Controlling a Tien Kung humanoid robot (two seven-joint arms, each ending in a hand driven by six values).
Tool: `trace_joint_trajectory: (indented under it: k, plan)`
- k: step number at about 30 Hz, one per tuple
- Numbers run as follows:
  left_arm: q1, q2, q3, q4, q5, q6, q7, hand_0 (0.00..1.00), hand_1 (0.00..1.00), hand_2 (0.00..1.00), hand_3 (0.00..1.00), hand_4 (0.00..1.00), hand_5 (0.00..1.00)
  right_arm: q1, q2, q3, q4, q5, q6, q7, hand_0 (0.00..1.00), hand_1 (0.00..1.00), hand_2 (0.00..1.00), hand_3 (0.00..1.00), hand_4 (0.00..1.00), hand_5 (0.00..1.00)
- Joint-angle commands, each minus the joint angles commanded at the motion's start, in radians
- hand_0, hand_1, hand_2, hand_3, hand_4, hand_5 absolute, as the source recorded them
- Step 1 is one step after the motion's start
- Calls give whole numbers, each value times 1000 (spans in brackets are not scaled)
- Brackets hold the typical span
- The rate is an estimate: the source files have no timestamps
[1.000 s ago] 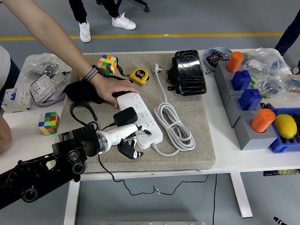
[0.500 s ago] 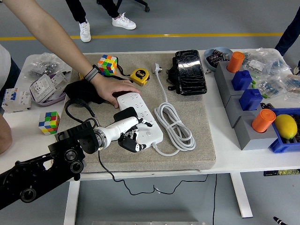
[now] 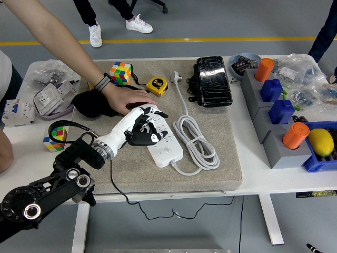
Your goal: Put the plug near the board,insert it into the board,press the button,pull the plug out
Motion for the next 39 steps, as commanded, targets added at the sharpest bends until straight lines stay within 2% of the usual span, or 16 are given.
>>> trace_joint_trajectory:
  k: [1, 2, 4, 7, 8, 11, 13, 14, 23, 31, 32, 39]
  plan:
    - [1, 0, 1, 3, -27, 15, -37, 299, 372, 443, 586, 834, 265, 0, 0, -1, 0, 1, 0, 0, 570, 640, 609, 537, 921, 477]
    - [3, 1, 3, 12, -67, 34, -80, 371, 482, 510, 565, 849, 318, 0, 1, -3, -2, 3, 0, 0, 570, 640, 609, 538, 921, 477]
    - [6, 0, 5, 28, -137, 48, -160, 371, 482, 510, 565, 849, 318, -1, 2, -9, -5, 8, 1, 0, 570, 640, 609, 538, 921, 477]
    - [11, 0, 3, 49, -212, 31, -246, 371, 482, 510, 565, 849, 318, 0, 5, -16, -9, 14, 1, 0, 570, 640, 609, 538, 921, 477]
    - [13, 0, 2, 55, -225, 26, -266, 598, 671, 647, 601, 873, 370, 0, 5, -17, -10, 15, 2, 0, 570, 640, 609, 538, 921, 477]
    - [19, -1, -5, 70, -240, 14, -297, 598, 671, 647, 601, 873, 370, 3, 5, -17, -8, 13, 2, 1, 570, 640, 609, 538, 921, 477]
    - [19, -3, -8, 79, -235, 13, -309, 598, 671, 647, 601, 873, 370, 6, 5, -21, -11, 16, 1, 1, 570, 640, 609, 538, 921, 477]
    - [19, -5, -10, 85, -227, 13, -314, 757, 775, 776, 803, 901, 429, 8, 6, -24, -13, 20, 1, 1, 570, 640, 609, 537, 921, 477]
    - [14, -2, -18, 113, -241, 10, -344, 752, 766, 770, 795, 893, 422, 18, 5, -41, -18, 33, 1, 0, 570, 640, 609, 537, 921, 478]
    - [10, -2, -17, 109, -236, 10, -334, 750, 758, 761, 789, 891, 426, 23, 3, -58, -19, 41, 3, 0, 570, 640, 609, 537, 921, 478]
    - [10, -2, -17, 109, -235, 10, -333, 750, 753, 758, 785, 907, 459, 24, 3, -58, -19, 41, 3, 0, 570, 640, 609, 537, 921, 478]
    - [3, 1, -16, 106, -231, 9, -326, 747, 753, 757, 782, 916, 474, 29, 0, -66, -19, 43, 3, 0, 570, 640, 610, 537, 921, 479]
